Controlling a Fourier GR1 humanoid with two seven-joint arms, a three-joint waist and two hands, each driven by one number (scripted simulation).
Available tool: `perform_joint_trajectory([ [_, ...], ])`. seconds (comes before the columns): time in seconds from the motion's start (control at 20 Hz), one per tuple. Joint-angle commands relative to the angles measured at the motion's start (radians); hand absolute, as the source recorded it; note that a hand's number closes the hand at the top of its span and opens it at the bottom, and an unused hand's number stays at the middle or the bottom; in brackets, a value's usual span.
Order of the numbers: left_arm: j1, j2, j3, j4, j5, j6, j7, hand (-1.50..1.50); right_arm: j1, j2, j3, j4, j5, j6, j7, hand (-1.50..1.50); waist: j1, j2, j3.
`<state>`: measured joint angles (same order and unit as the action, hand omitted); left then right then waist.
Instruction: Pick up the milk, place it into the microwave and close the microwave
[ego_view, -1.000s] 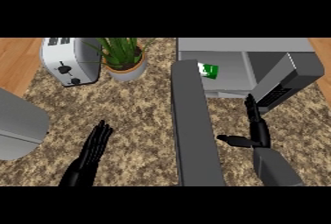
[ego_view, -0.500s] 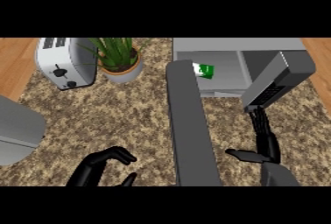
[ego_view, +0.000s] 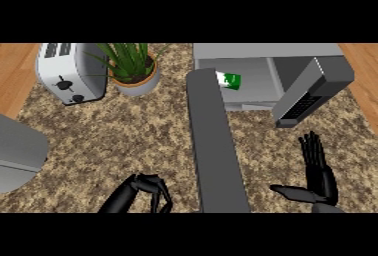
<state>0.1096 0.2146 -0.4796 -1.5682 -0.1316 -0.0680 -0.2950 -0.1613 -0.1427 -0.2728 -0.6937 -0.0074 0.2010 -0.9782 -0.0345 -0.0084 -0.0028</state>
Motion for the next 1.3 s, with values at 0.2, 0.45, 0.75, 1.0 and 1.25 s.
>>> perform_joint_trajectory([
  [0.2,-0.093,-0.141,-0.138,0.155,-0.113,0.009,0.035,1.50,0.225,-0.016,0.037,-0.434,-0.122,0.125,0.162,-1.50,0.007,0.003,0.000],
  [0.45,-0.261,-0.211,-0.237,0.323,-0.057,0.137,0.033,1.50,0.383,-0.036,0.046,-0.628,-0.170,0.155,0.205,-1.50,0.007,0.008,0.001],
  [0.75,-0.452,-0.214,-0.393,0.521,0.142,0.276,0.006,1.50,0.440,-0.045,0.080,-0.821,-0.252,0.232,0.291,-1.50,-0.032,0.015,-0.001],
  [1.0,-0.580,-0.214,-0.514,0.530,0.232,0.426,0.057,1.50,0.463,-0.076,0.091,-0.941,-0.280,0.231,0.372,-1.50,-0.063,0.020,-0.002],
  [1.25,-0.674,-0.214,-0.524,0.549,0.338,0.482,0.090,1.50,0.468,-0.113,0.105,-0.984,-0.310,0.288,0.400,-1.50,-0.118,0.031,-0.003],
])
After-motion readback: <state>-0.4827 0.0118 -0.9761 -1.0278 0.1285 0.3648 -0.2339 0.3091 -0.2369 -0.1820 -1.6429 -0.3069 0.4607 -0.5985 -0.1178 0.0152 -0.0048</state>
